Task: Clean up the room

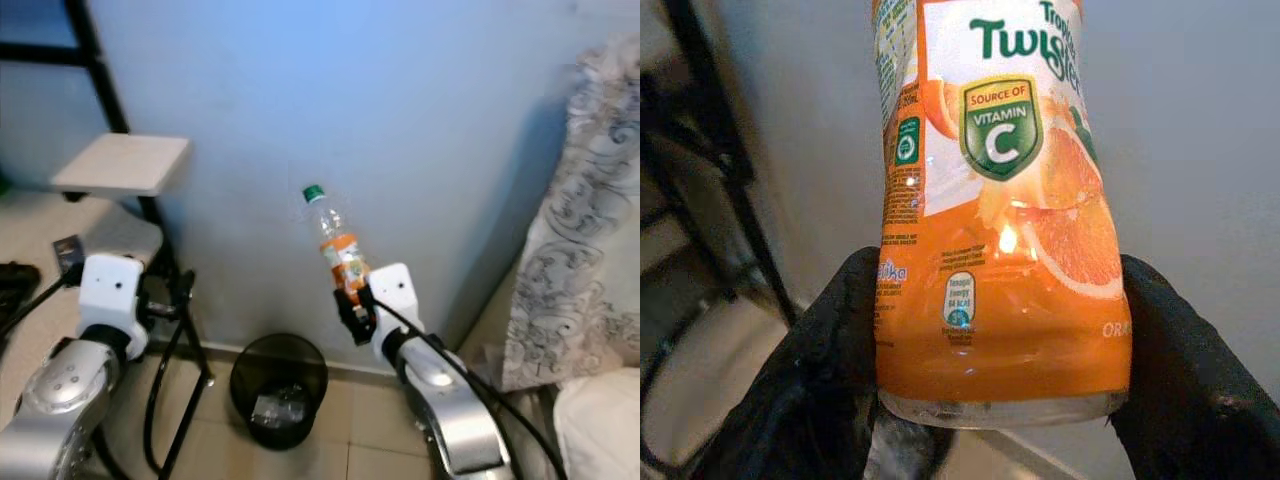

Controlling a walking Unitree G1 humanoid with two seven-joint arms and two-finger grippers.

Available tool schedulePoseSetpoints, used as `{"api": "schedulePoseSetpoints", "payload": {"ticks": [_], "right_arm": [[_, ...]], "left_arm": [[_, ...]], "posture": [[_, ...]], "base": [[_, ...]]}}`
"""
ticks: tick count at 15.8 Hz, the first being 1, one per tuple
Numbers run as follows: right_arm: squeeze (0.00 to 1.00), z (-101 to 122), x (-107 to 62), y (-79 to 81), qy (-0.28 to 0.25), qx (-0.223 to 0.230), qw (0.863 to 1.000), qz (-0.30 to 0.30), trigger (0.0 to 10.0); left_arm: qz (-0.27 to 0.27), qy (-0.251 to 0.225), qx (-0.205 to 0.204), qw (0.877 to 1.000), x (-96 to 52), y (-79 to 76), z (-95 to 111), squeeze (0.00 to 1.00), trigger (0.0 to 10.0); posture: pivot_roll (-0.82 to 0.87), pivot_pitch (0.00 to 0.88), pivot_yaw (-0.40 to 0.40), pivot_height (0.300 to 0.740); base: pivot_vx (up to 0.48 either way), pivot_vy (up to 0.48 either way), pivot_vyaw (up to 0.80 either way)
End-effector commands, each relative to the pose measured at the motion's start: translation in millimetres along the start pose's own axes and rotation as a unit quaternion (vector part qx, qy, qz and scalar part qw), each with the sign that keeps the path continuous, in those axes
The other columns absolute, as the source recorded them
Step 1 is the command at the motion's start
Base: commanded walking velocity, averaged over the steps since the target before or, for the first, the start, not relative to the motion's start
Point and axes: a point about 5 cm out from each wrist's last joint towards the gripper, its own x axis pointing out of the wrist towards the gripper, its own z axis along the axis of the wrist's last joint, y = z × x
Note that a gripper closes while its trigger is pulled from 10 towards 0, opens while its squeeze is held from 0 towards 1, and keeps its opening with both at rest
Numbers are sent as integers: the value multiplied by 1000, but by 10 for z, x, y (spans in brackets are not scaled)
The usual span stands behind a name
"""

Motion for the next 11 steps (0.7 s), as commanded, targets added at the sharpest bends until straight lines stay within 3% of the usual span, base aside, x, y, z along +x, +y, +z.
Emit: {"api": "schedulePoseSetpoints", "payload": {"ticks": [1,11], "right_arm": [[0,39,7,-8,-10,0,1000,-3,10000],[0,24,14,-13,-5,-6,1000,-5,10000]], "left_arm": [[6,-7,11,1000,-5,46,42,0,10000],[-8,-8,16,1000,45,49,53,0,10000]], "posture": [[45,0,16,740],[34,0,31,740]], "base": [[262,0,0],[262,0,0]]}}
